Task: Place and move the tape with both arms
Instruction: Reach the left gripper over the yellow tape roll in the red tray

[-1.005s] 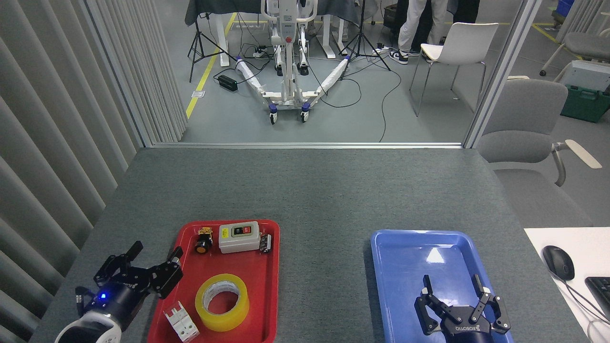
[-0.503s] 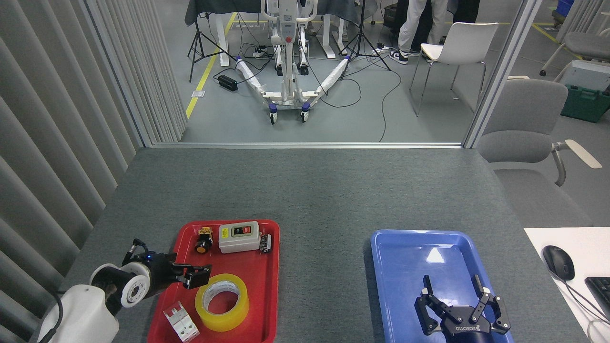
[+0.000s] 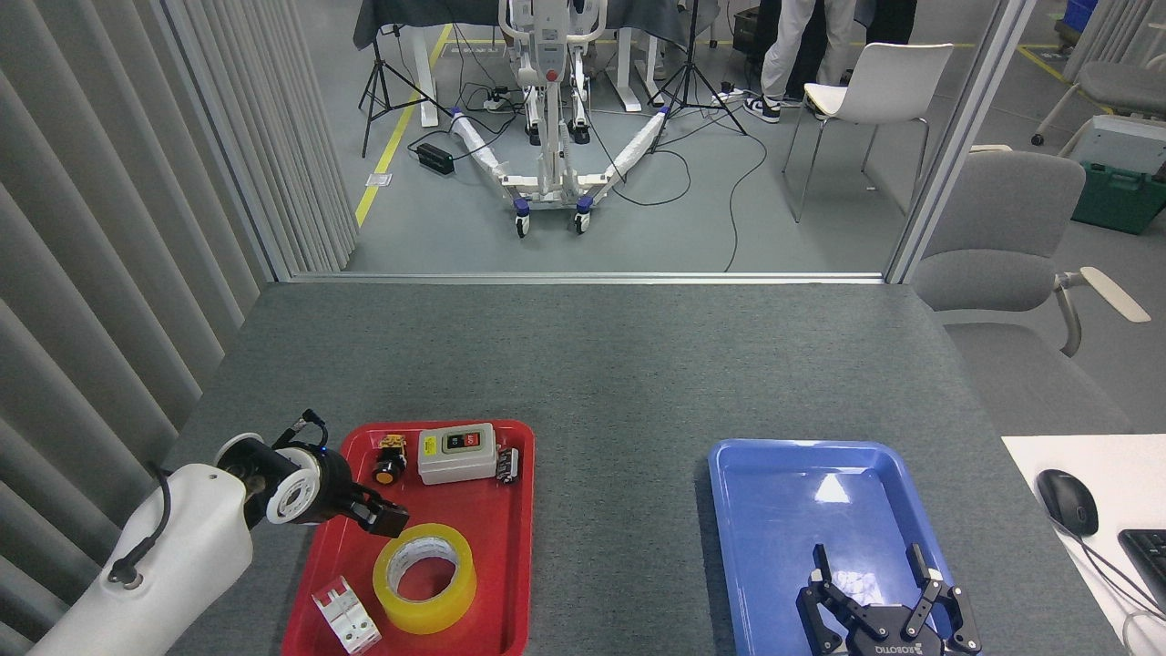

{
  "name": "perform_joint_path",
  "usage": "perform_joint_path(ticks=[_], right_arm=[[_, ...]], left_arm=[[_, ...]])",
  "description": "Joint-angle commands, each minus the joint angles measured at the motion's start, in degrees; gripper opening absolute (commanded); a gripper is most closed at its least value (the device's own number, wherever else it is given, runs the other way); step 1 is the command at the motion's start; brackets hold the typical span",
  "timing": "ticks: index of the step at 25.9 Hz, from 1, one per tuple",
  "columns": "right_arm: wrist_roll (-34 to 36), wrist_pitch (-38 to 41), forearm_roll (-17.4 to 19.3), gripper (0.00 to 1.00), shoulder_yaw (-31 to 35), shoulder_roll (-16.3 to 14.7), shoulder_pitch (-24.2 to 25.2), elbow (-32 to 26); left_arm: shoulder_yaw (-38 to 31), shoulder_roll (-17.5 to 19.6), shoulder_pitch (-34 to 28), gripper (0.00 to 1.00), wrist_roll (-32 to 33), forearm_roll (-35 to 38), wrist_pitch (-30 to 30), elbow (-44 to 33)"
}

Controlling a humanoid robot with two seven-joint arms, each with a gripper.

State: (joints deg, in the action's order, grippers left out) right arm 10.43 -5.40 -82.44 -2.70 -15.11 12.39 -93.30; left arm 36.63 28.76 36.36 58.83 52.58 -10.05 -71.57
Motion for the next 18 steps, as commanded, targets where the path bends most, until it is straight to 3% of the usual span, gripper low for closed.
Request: perform_joint_path(ticks=[1,7,10,18], right_arm=[[0.21,-0.49,0.00,1.00,-0.03,-0.09,-0.44,0.31],[0.21,-0.57,-0.53,1.00,-0.12,0.78,-0.35,0.31],[0.21,-0.57,-1.58,1.00,-0.12,2.28,-0.44,0.31],[0.21,-1.89,-1.76,1.00,-0.29,2.02,-1.76,0.23]], left_arm=[[0.90,-1.25,2.40,1.00,5.68,-0.19,0.74,1.08],[1.07,-1.43,1.87,1.00,8.05,-0.72,0.03,0.38],[1.16,-1.61,1.52,1.00,8.05,-4.50,-0.05,-0.50],[4.50,-1.87,1.17,1.00,8.23,-5.91,0.12,0.64]])
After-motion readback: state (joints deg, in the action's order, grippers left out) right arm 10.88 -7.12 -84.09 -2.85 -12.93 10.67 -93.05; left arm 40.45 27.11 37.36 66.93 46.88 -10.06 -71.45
